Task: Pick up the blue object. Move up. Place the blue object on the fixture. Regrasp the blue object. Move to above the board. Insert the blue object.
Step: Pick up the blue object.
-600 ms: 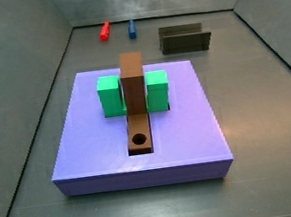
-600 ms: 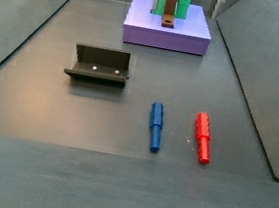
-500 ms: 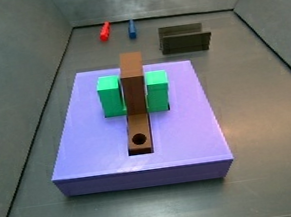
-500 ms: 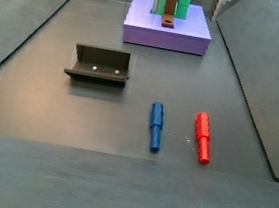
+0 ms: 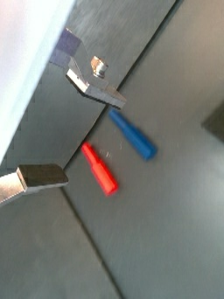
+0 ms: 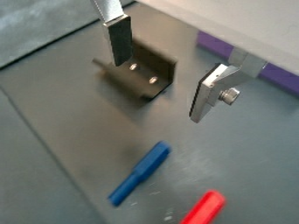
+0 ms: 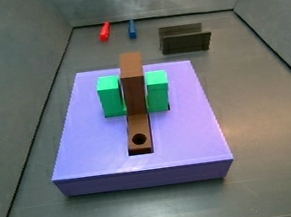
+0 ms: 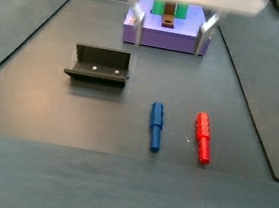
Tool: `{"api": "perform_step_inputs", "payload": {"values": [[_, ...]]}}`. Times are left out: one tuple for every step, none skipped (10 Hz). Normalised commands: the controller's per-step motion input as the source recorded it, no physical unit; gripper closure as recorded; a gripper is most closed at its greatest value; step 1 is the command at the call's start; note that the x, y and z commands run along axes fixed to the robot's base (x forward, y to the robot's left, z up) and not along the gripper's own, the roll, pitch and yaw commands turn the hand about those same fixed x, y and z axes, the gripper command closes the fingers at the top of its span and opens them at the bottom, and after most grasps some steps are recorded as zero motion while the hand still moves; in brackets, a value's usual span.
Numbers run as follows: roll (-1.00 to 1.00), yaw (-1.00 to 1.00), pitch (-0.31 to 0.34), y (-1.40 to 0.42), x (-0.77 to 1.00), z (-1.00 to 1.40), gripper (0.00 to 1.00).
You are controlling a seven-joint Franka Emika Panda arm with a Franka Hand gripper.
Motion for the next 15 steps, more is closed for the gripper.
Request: {"api": "perform_step_inputs", "payload": {"values": [[0.00, -0.14, 0.000, 0.17, 0.15, -1.00, 0.00], [0.00, -0.13, -0.059, 0.00, 0.13, -1.00, 0.00], [0.00, -0.15, -0.141, 0.00, 0.00, -0.84, 0.00], [-0.04, -0.13, -0.097, 0.00, 0.00, -0.73, 0.00], [0.00, 0.00, -0.109, 0.00, -0.14, -0.61, 0.00], [0.01, 0.00, -0.104, -0.07, -0.02, -0.58, 0.00], [0.06, 0.06, -0.100, -0.07, 0.04, -0.73, 0.00], [0.10, 0.15, -0.096, -0.01, 0.01, -0.47, 0.00], [0.17, 0.09, -0.037, -0.07, 0.07, -0.35, 0.00], [0.17, 0.09, -0.039, -0.03, 0.04, -0.34, 0.00], [0.12, 0.02, -0.034, -0.02, 0.00, -0.27, 0.00], [0.11, 0.00, -0.026, 0.00, 0.00, -0.19, 0.00], [0.09, 0.00, -0.036, 0.00, 0.00, -0.21, 0.00], [0.08, 0.00, 0.000, 0.00, 0.00, -0.13, 0.00], [0.05, 0.00, 0.000, 0.00, 0.03, -0.08, 0.00]]}}
